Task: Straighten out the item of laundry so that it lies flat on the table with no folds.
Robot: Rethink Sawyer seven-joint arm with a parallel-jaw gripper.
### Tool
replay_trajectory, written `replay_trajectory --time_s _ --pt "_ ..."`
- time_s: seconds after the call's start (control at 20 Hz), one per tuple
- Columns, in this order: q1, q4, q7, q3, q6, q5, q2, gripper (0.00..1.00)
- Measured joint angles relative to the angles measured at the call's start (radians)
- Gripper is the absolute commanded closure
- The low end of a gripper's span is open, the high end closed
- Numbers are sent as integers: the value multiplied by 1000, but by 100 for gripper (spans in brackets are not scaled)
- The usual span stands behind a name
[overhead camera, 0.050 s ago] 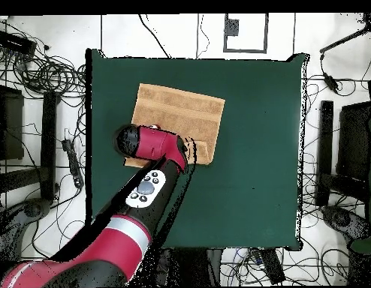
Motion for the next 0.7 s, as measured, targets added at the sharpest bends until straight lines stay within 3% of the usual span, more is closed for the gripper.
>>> replay_trajectory --time_s 0.7 --pt "8 0 0 -7 0 -41 0 0"
